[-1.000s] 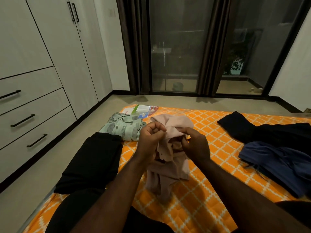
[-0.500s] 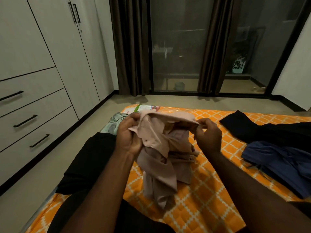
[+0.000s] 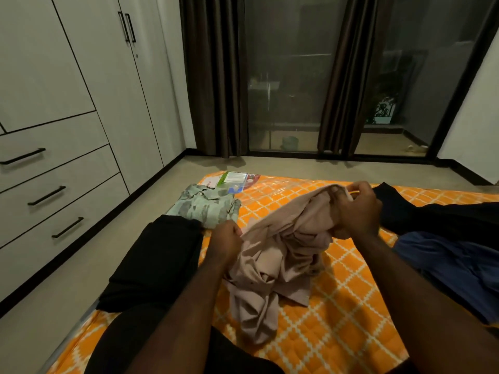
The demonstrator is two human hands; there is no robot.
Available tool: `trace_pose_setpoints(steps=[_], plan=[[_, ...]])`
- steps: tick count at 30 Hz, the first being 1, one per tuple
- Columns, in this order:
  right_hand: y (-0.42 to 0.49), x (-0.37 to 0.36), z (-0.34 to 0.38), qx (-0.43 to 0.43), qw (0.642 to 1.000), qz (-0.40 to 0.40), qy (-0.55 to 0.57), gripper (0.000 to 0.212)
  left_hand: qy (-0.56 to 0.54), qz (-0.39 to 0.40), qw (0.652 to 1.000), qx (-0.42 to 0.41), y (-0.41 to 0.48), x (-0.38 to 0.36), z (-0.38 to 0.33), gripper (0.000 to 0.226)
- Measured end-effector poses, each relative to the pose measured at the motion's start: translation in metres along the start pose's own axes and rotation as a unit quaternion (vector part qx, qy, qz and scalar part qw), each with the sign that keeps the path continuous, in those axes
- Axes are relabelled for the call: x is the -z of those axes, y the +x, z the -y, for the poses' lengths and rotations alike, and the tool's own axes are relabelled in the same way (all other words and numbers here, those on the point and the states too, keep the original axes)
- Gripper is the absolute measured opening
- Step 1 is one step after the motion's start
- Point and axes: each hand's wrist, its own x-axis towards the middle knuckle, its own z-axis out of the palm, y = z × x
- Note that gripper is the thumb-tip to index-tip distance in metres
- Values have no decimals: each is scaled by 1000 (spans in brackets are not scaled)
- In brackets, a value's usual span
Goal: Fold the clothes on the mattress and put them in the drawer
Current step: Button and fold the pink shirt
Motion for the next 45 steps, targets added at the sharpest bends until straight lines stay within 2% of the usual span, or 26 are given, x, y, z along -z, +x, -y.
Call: trace_pose_setpoints(steps=[2, 5, 8, 10, 12, 14, 16, 18, 22, 26, 28, 30, 32, 34, 35, 37, 39, 41, 45], plan=[[1, 2, -6, -27, 999, 27, -22, 24, 32, 9, 999, 4, -1, -8, 6, 17], [0, -2, -21, -75, 993, 85, -24, 16, 37, 11, 999, -17, -7, -10, -3, 47], [-7, -8, -22, -72, 986, 145, -43, 14, 59, 29, 996, -58, -5, -7, -7, 59], [-14, -10, -18, -50, 981, 176, -64, 11, 118, 4, 991, -62, -7, -8, -4, 47], [-24, -13, -11, -3, 976, 192, -105, 11, 178, -70, 980, -49, -12, -7, -5, 13], [-32, -13, -10, 41, 966, 182, -181, 19, 211, -138, 966, -52, -15, -6, -8, 10], [-34, -11, -11, 46, 961, 157, -221, 23, 188, -182, 962, -79, -16, -2, -14, 9], [-32, -8, -13, 16, 965, 135, -224, 24, 138, -199, 968, -66, -15, 5, -19, 14], [-19, -1, -27, -63, 958, 117, -256, 21, 59, -260, 963, 27, -9, 21, -16, 12], [-15, 2, -34, -95, 961, 118, -233, 2, -61, -301, 948, 83, 0, 29, -4, 17], [-15, 0, -33, -99, 962, 130, -219, 13, -76, -305, 943, 110, 3, 30, 0, 23], [-16, -2, -26, -109, 967, 138, -186, 10, -88, -301, 940, 134, 0, 30, -1, 31], [-16, -6, -18, -93, 974, 143, -150, 8, -34, -306, 947, 87, -3, 30, -5, 34], [-21, -10, -6, -83, 974, 173, -119, 14, 59, -269, 961, 21, -8, 27, -12, 25], [-25, -13, 0, -82, 971, 195, -111, 12, 71, -238, 969, 11, -9, 24, -16, 20], [-33, -19, 6, -67, 963, 234, -115, 9, 38, -179, 983, 16, -12, 16, -25, 6], [-39, -23, 8, -55, 958, 252, -127, 14, -17, -107, 994, -15, -15, 8, -31, 26], [-40, -23, 7, -57, 951, 264, -151, 19, -62, -6, 997, -39, -16, 4, -34, 36], [-37, -17, 3, -163, 929, 286, -166, 34, -136, 133, 981, -35, -14, 5, -31, 30]])
